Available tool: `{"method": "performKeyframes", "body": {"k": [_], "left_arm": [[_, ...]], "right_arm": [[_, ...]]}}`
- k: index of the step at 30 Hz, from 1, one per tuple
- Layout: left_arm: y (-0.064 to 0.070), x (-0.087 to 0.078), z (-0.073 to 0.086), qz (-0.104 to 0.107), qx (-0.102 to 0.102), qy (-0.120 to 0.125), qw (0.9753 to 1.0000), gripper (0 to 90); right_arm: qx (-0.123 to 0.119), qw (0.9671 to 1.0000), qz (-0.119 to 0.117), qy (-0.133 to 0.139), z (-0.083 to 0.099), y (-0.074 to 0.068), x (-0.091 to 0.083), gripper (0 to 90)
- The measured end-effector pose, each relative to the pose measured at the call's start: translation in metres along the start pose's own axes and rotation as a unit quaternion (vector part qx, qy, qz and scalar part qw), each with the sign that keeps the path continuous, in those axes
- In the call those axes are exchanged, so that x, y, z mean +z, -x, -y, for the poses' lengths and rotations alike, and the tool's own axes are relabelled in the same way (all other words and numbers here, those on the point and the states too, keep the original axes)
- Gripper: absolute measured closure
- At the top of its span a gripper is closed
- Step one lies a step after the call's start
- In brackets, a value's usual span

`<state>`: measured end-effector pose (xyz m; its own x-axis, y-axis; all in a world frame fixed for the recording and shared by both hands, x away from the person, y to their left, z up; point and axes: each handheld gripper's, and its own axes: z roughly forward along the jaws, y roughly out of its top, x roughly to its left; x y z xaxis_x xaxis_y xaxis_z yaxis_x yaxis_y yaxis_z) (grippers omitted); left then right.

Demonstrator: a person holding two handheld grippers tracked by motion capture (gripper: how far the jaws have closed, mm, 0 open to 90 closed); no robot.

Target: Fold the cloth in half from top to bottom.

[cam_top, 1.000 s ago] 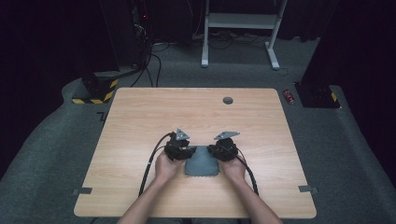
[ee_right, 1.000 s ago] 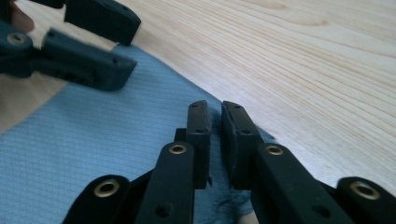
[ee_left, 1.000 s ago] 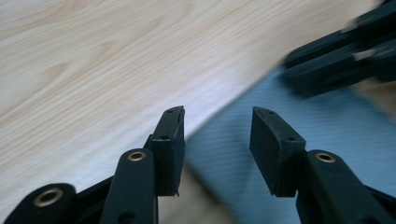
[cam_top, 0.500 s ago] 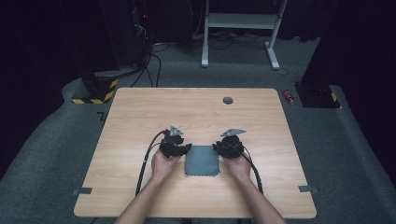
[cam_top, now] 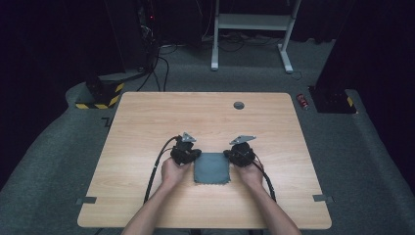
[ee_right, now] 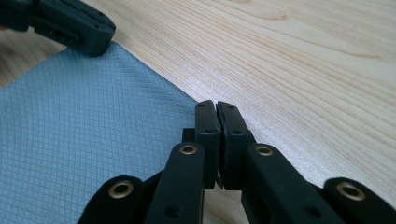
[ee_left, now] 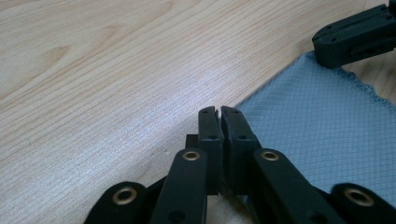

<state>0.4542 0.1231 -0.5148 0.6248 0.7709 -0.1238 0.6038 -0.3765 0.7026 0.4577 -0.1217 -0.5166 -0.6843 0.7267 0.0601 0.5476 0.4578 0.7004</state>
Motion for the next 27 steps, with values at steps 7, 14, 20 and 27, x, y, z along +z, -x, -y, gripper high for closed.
{"method": "performKeyframes", "body": {"k": [7, 14, 20, 27], "left_arm": [[-0.005, 0.001, -0.012, -0.026, 0.005, 0.017, 0.9995, 88.3], [-0.010, 0.008, -0.020, -0.049, 0.003, 0.015, 0.9987, 84.1], [-0.006, -0.006, -0.007, -0.053, -0.006, 0.017, 0.9984, 60.7], [-0.002, -0.012, 0.016, -0.065, -0.017, 0.010, 0.9977, 57.8]], "right_arm": [[0.004, 0.9998, 0.018, 0.007, -0.009, 0.003, 0.004, 88.6], [0.013, 0.9992, 0.038, -0.004, -0.021, 0.009, 0.015, 88.5], [0.014, 0.9992, 0.038, -0.004, -0.019, 0.011, 0.016, 85.4], [0.017, 0.9990, 0.042, -0.006, -0.020, 0.010, 0.016, 85.0]]}}
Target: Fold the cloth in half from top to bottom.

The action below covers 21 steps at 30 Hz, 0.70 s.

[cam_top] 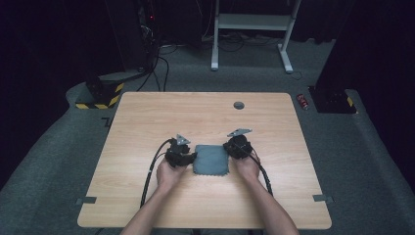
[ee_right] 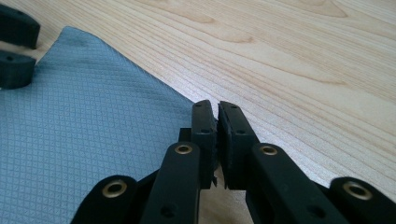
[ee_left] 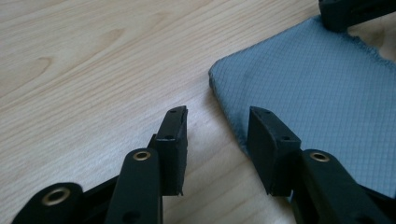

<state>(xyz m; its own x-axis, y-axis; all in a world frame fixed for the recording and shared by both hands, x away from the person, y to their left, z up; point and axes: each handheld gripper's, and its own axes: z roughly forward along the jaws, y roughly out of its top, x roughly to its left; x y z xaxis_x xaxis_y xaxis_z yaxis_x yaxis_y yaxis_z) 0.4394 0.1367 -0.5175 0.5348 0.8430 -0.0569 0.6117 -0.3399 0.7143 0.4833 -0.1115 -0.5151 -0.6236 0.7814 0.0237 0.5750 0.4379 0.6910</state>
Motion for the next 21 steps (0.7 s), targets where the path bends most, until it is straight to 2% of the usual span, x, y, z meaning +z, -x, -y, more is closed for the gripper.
{"method": "performKeyframes", "body": {"k": [2, 4, 9, 11, 12, 15, 17, 18, 21], "left_arm": [[0.000, -0.003, 0.001, -0.004, -0.002, -0.003, 1.0000, 56.6], [0.002, -0.010, 0.005, 0.015, -0.010, 0.010, 0.9998, 52.9], [0.017, -0.024, 0.021, 0.028, 0.012, 0.011, 0.9995, 49.8], [0.022, -0.024, 0.027, 0.016, 0.032, -0.002, 0.9994, 49.8], [0.023, -0.025, 0.029, 0.012, 0.036, 0.008, 0.9993, 49.6], [0.022, -0.025, 0.029, 0.016, 0.026, 0.007, 0.9995, 49.4], [0.023, -0.026, 0.028, 0.024, 0.022, 0.009, 0.9994, 47.3], [0.022, -0.028, 0.028, 0.026, 0.021, 0.013, 0.9993, 45.8], [0.023, -0.035, 0.028, 0.040, 0.011, 0.034, 0.9986, 44.4]], "right_arm": [[0.001, 1.0000, -0.001, 0.000, 0.000, 0.000, 0.000, 85.0], [0.001, 1.0000, -0.001, 0.000, 0.000, 0.000, 0.000, 84.9], [0.002, 1.0000, -0.001, 0.000, 0.000, 0.000, 0.000, 84.9], [0.000, 1.0000, 0.000, -0.001, 0.000, 0.000, 0.000, 84.9], [-0.001, 1.0000, 0.001, -0.001, 0.000, 0.000, 0.000, 84.6], [0.000, 1.0000, 0.004, -0.002, 0.000, 0.000, 0.000, 82.1], [0.006, 1.0000, 0.006, -0.002, 0.000, 0.001, -0.001, 76.1], [0.013, 0.9999, -0.001, -0.002, 0.000, 0.002, -0.003, 73.6], [0.015, 0.9998, -0.006, 0.014, 0.001, 0.003, -0.010, 71.2]]}}
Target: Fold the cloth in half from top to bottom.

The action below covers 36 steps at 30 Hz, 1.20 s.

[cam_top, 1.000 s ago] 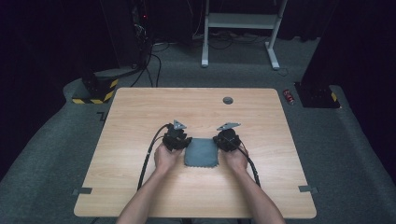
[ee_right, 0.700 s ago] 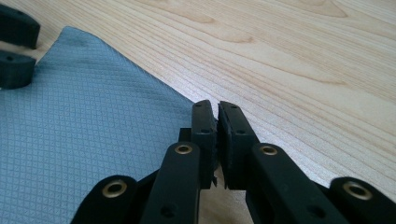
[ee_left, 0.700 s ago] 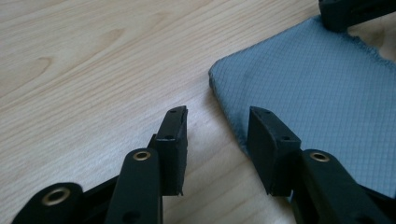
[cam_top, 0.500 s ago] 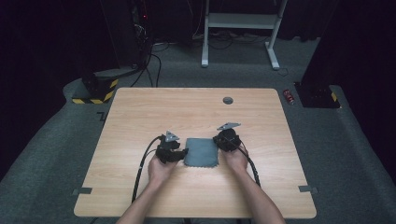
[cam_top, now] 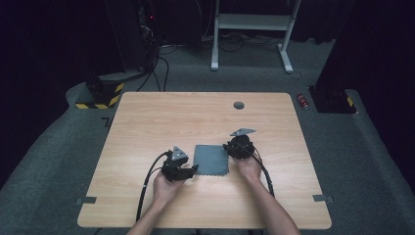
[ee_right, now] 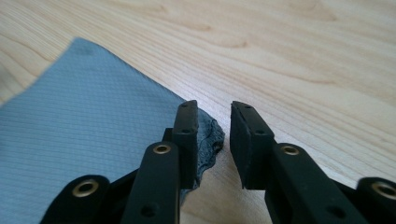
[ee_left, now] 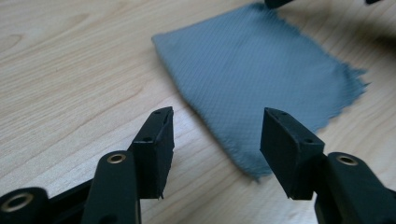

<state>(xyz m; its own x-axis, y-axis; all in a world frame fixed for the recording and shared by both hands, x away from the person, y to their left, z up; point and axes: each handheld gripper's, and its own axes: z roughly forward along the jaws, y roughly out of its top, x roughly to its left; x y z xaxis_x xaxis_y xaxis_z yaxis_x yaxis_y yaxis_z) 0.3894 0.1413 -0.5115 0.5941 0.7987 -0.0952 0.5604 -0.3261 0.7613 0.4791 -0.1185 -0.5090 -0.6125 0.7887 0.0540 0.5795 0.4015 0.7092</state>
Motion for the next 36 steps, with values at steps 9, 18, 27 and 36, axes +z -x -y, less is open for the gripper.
{"method": "performKeyframes", "body": {"k": [9, 18, 27, 36], "left_arm": [[-0.004, -0.023, -0.006, 0.000, 0.004, 0.030, 0.9995, 41.7], [-0.020, -0.046, 0.003, -0.009, -0.016, 0.054, 0.9984, 41.0], [-0.031, -0.056, 0.014, -0.016, -0.032, 0.060, 0.9975, 40.7], [-0.036, -0.063, 0.023, -0.017, -0.046, 0.068, 0.9965, 40.4]], "right_arm": [[0.009, 0.9995, 0.001, 0.032, 0.012, 0.006, -0.037, 66.7], [0.021, 0.9982, 0.001, 0.057, 0.026, 0.011, -0.060, 64.2], [0.020, 0.9969, 0.001, 0.076, 0.037, 0.010, -0.081, 62.6], [0.026, 0.9957, 0.003, 0.089, 0.046, 0.011, -0.094, 61.8]]}}
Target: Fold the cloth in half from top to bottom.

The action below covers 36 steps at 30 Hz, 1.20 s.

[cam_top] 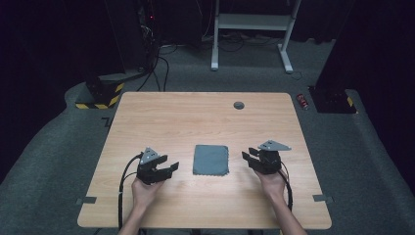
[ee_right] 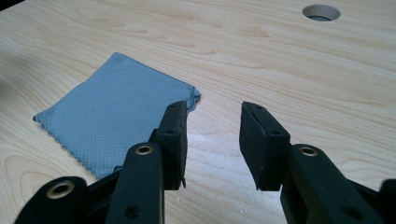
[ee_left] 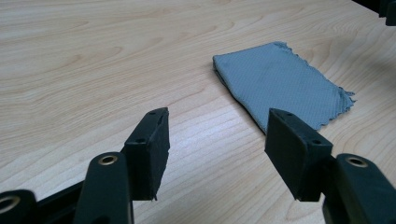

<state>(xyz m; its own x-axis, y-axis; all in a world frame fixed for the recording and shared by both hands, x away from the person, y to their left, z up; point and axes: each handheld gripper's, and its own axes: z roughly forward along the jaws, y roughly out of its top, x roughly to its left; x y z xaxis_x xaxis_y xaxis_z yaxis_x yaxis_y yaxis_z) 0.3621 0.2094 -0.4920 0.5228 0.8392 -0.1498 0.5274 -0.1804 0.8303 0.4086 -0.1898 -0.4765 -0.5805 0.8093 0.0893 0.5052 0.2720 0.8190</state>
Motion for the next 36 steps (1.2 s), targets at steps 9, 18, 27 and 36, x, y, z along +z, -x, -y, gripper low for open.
{"method": "performKeyframes", "body": {"k": [9, 18, 27, 36], "left_arm": [[-0.005, -0.010, 0.004, -0.005, -0.004, 0.006, 1.0000, 40.4], [-0.008, -0.019, 0.012, -0.010, -0.013, 0.009, 0.9998, 40.2], [-0.006, -0.024, 0.019, -0.010, -0.017, 0.009, 0.9998, 40.1], [-0.006, -0.028, 0.027, -0.014, -0.020, 0.006, 0.9997, 40.0]], "right_arm": [[0.000, 0.9999, 0.003, 0.013, 0.006, 0.000, -0.013, 61.1], [0.006, 0.9997, 0.004, 0.023, 0.014, 0.000, -0.023, 61.0], [0.007, 0.9995, 0.002, 0.031, 0.024, -0.004, -0.033, 61.1], [0.011, 0.9996, 0.003, 0.026, 0.039, -0.007, -0.038, 61.0]]}}
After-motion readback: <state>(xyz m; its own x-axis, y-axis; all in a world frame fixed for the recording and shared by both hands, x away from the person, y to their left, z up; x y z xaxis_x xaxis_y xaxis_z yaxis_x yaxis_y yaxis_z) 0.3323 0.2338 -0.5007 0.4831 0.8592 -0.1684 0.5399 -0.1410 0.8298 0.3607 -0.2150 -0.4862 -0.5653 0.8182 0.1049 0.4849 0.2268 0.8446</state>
